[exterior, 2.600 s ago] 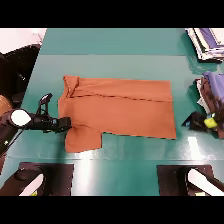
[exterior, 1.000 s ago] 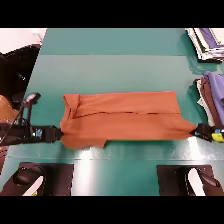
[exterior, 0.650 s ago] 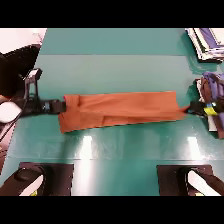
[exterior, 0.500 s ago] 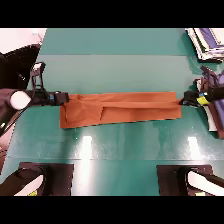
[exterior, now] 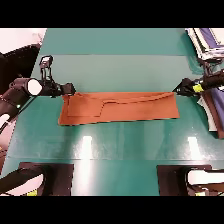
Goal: Fold the shirts.
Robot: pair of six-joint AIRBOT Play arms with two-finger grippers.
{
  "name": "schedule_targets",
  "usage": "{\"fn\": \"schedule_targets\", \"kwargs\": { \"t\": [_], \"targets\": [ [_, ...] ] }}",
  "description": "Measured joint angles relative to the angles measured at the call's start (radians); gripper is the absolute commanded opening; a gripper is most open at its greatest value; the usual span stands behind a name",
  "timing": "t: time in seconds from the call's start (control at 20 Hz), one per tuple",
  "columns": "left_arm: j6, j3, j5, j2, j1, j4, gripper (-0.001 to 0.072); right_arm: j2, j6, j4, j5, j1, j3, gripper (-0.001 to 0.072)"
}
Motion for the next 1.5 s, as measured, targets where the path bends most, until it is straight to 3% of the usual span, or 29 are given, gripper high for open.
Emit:
{"fn": "schedule_targets", "kwargs": {
  "t": [0.05, 0.1, 0.3, 0.55, 0.65, 0.75, 1.1, 1.5],
  "targets": [
    [0.000, 0.009, -0.023, -0.002, 0.000, -0.006, 0.0246, -0.007, -0.014, 0.009, 0.018, -0.033, -0.010, 0.0558],
    [0.001, 0.015, -0.043, -0.003, 0.000, -0.013, 0.0041, -0.011, -0.026, 0.019, 0.035, -0.069, -0.028, 0.0576],
    [0.010, 0.028, -0.092, -0.006, 0.000, -0.074, 0.0027, -0.035, -0.083, 0.045, 0.065, -0.183, -0.119, 0.0570],
    [0.050, 0.031, -0.100, -0.015, -0.008, -0.219, 0.0026, -0.130, -0.143, 0.136, 0.080, -0.190, -0.164, 0.0510],
    [0.062, 0.032, -0.096, -0.026, -0.042, -0.260, 0.0026, -0.170, -0.158, 0.169, 0.084, -0.152, -0.154, 0.0294],
    [0.066, 0.032, -0.076, -0.050, -0.093, -0.279, 0.0026, -0.198, -0.177, 0.172, 0.074, -0.108, -0.132, 0.0025],
    [0.075, 0.216, -0.017, -0.284, -0.283, -0.352, 0.0025, -0.095, -0.197, 0.218, 0.122, -0.008, -0.005, 0.0014],
    [0.077, 0.512, -0.066, -0.587, -0.414, -0.381, 0.0025, 0.081, -0.103, 0.309, 0.134, 0.176, 0.233, 0.0014]
  ]
}}
